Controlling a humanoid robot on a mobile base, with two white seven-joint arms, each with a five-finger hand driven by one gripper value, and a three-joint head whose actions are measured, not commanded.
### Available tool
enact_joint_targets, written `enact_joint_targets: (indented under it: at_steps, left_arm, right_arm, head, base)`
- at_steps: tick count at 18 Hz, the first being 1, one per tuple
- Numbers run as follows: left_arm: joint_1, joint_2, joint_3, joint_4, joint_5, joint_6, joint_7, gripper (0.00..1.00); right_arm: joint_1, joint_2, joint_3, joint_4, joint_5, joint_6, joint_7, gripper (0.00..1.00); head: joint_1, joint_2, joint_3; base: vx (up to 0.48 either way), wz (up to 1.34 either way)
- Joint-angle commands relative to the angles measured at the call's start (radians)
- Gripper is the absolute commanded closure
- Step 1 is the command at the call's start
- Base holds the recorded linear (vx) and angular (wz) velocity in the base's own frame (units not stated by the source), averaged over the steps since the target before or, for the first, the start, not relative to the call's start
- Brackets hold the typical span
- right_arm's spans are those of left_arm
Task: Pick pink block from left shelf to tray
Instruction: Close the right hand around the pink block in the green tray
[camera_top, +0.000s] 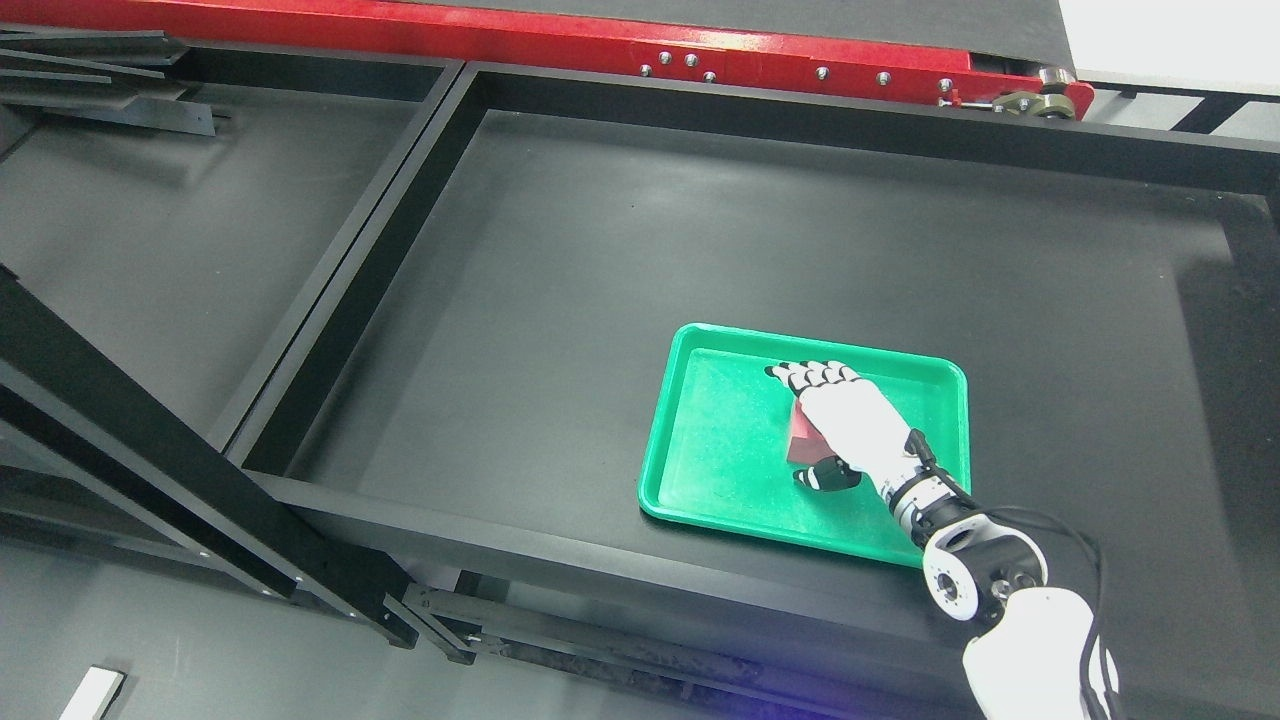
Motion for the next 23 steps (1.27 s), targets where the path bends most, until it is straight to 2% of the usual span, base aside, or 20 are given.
enact_joint_targets:
  at_steps: [1, 4, 11, 14, 18, 23]
  left_arm:
    - [-0.011, 0.017, 0.000, 0.000, -0.002, -0.001, 0.001, 0.00]
    - [-0.012, 0.017, 0.000, 0.000, -0.002, -0.001, 0.001, 0.00]
    - [-0.011, 0.017, 0.000, 0.000, -0.002, -0.001, 0.001, 0.00]
    - [-0.011, 0.017, 0.000, 0.000, -0.002, -0.001, 0.001, 0.00]
    - [-0.011, 0.017, 0.000, 0.000, -0.002, -0.001, 0.001, 0.00]
    - [-0.012, 0.017, 0.000, 0.000, -0.002, -0.001, 0.001, 0.00]
  right_arm:
    - [0.002, -0.017, -0.024, 0.050, 0.000, 0.001, 0.001, 0.12]
    - [0.007, -0.017, -0.024, 0.053, 0.002, 0.001, 0.001, 0.23]
    - [0.007, -0.017, -0.062, 0.051, -0.001, -0.011, -0.001, 0.79]
    - [0.002, -0.017, -0.064, 0.048, -0.005, -0.013, -0.008, 0.96]
    - [0.001, -0.017, -0.119, 0.029, -0.035, -0.041, -0.033, 0.98]
    - [0.010, -0.017, -0.200, -0.067, -0.159, -0.051, -0.166, 0.97]
  head:
    - [0.0000, 0.000, 0.000]
    - [0.0000, 0.000, 0.000]
    - [0.0000, 0.000, 0.000]
    - [0.0000, 0.000, 0.000]
    - [0.0000, 0.000, 0.000]
    - [0.0000, 0.000, 0.000]
  base:
    - [0.000, 0.00]
    - [0.000, 0.00]
    - [0.000, 0.00]
    - [0.000, 0.00]
    - [0.000, 0.00]
    - [0.000, 0.00]
